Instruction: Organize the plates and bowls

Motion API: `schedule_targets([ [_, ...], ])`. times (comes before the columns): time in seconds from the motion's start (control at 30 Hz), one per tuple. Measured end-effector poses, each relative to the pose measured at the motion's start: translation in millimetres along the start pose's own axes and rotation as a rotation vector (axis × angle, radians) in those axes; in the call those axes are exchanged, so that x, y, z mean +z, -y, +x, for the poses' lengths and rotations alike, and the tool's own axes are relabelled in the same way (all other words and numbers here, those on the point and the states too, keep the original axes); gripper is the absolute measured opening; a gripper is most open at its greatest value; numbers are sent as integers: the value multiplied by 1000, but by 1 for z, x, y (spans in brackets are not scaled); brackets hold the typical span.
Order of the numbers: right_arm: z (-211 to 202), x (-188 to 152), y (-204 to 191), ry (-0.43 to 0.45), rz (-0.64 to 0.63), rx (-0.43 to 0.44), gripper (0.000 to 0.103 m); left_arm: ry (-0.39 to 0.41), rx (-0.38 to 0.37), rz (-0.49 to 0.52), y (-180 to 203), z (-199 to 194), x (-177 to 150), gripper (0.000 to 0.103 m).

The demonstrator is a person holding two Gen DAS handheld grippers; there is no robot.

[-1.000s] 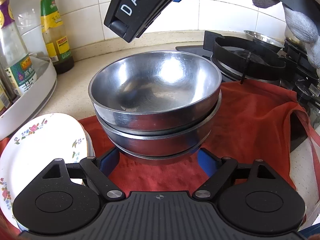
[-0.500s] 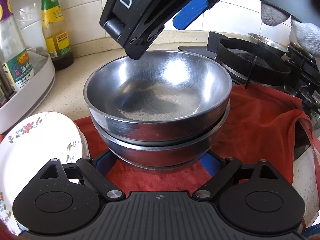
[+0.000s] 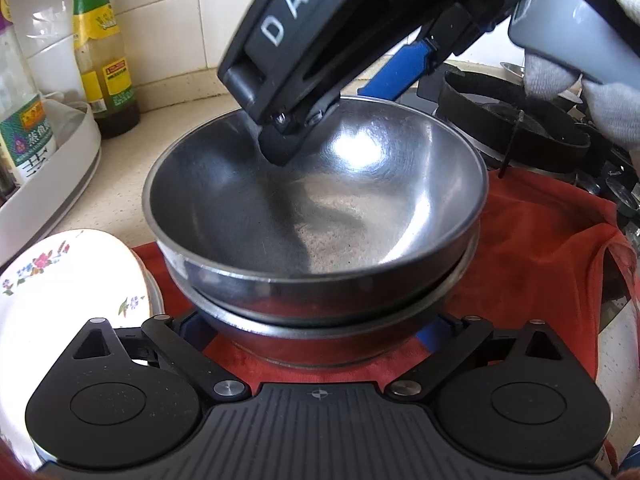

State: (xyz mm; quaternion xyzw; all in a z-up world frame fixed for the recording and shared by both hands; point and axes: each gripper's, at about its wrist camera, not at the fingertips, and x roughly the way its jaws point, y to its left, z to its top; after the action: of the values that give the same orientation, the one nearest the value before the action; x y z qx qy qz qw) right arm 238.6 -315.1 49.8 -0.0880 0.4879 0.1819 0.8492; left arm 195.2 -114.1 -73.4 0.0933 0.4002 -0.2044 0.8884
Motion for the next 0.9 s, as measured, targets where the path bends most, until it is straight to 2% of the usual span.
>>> schedule_targets([
  [0.33, 12, -1, 20, -48, 86, 101, 65, -9, -9, -4, -3, 9, 5, 103],
  [0.53, 19, -6, 27, -83, 140, 191, 65, -1, -4, -2, -5, 13, 7, 103],
  [0.63, 21, -11, 28, -95, 160, 271, 65, 5, 7, 1, -4, 15, 9, 103],
  [0.9, 22, -13, 33, -77, 184, 288, 63, 21, 31, -18, -2, 17, 9, 103],
])
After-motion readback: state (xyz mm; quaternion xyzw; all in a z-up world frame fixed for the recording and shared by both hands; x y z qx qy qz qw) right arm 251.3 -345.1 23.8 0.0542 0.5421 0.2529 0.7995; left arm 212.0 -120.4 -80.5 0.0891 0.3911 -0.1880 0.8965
